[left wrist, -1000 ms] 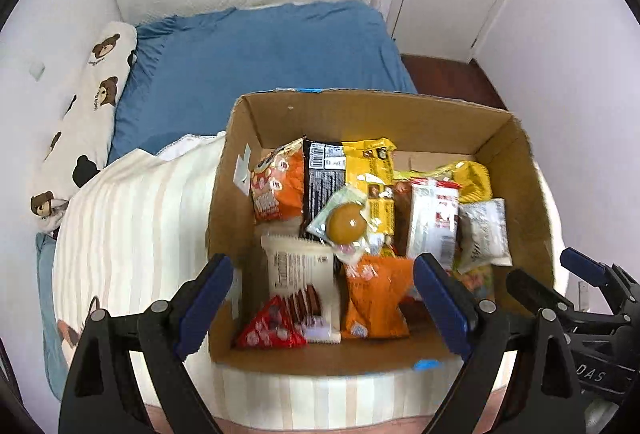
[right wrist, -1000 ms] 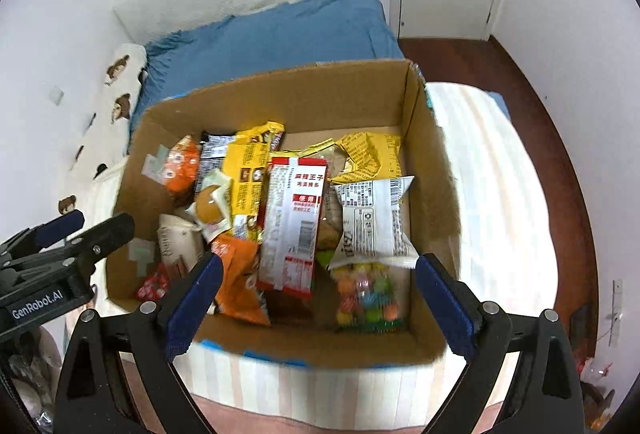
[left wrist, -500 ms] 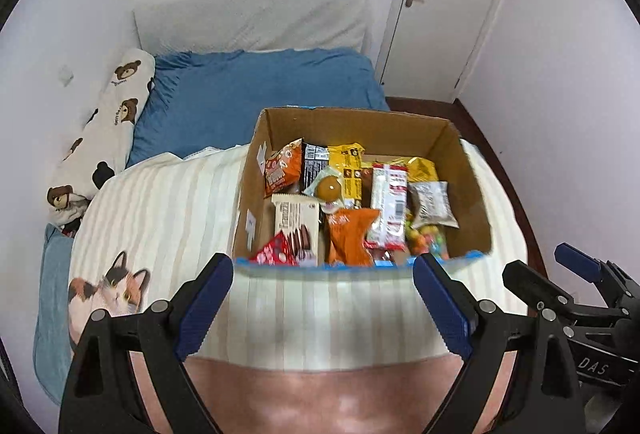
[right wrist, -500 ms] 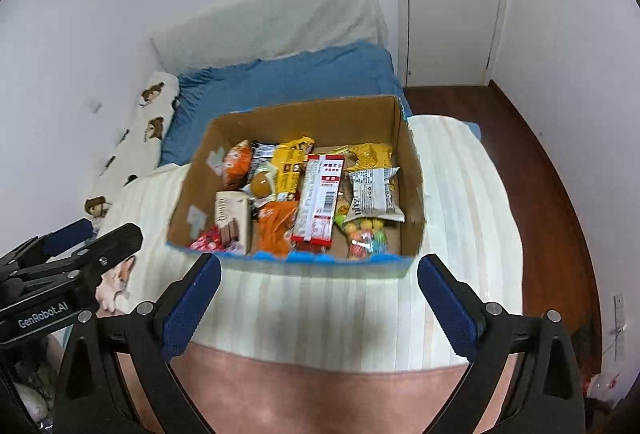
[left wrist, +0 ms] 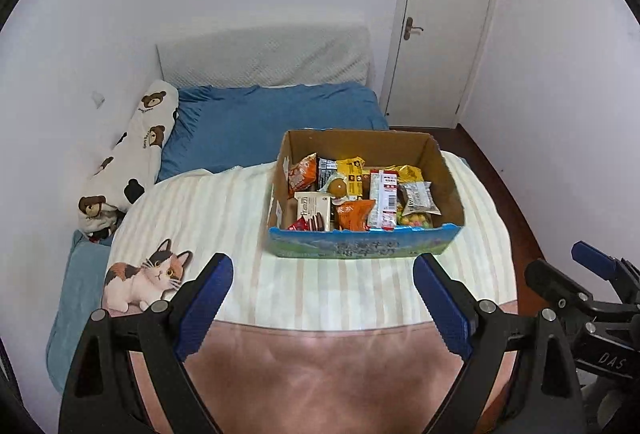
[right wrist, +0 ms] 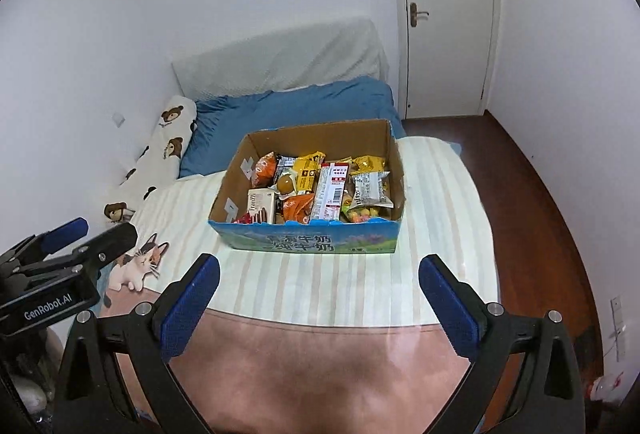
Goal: Organize snacks
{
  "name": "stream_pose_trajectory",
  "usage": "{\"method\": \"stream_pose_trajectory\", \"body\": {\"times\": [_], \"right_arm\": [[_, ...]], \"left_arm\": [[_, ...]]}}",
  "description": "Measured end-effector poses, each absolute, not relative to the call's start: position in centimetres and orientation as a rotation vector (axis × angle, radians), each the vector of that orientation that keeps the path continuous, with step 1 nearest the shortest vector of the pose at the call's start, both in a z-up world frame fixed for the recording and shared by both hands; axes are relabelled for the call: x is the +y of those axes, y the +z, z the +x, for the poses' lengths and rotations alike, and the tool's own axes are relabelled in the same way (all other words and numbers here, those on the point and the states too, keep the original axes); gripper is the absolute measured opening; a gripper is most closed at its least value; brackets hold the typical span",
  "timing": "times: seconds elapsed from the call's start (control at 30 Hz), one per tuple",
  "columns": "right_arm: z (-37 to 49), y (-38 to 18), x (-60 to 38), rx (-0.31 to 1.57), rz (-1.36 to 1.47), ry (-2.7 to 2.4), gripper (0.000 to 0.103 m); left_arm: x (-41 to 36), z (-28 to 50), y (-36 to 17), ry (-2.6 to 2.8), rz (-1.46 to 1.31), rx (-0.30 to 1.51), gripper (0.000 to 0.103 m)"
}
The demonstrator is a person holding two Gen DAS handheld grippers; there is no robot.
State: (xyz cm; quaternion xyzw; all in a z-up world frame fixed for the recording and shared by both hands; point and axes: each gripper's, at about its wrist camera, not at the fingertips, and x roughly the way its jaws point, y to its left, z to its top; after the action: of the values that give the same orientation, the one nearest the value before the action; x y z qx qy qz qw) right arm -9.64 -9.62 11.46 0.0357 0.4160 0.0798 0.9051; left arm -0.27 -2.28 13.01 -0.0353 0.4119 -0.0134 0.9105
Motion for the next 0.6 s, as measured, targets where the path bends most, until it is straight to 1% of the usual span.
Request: {"method": "stream_pose_trajectory", "body": {"times": [0.23,0.47,0.5,0.53,0.6], "right_arm": [[-13.3,14.0,-9.8,0.807,0.072,0.169,0.102],[-14.7,14.8,-9.8,0.784,0.064,0.166,0.102],[-14.6,14.8,-9.8,0.782,0.061,0.164,0.102],[-14.6,14.8,-9.7,0.781,0.057,0.160,0.103],[-14.3,14.6,-9.7,0.775,0.049,0.145,0.103]], "left_arm": [[-2.5,-3.1,14.1,-0.025,-0.060,0.834,0.092],[-2.4,-3.7,14.2,-0.004,-0.054,0.815,0.093],[-2.4,-3.5,14.1,0.002,-0.047,0.814,0.101],[-2.4,-3.6,14.1,0.005,-0.044,0.811,0.103],[-2.5,-3.3,13.8,0.018,-0.035,0.800,0.103]]}}
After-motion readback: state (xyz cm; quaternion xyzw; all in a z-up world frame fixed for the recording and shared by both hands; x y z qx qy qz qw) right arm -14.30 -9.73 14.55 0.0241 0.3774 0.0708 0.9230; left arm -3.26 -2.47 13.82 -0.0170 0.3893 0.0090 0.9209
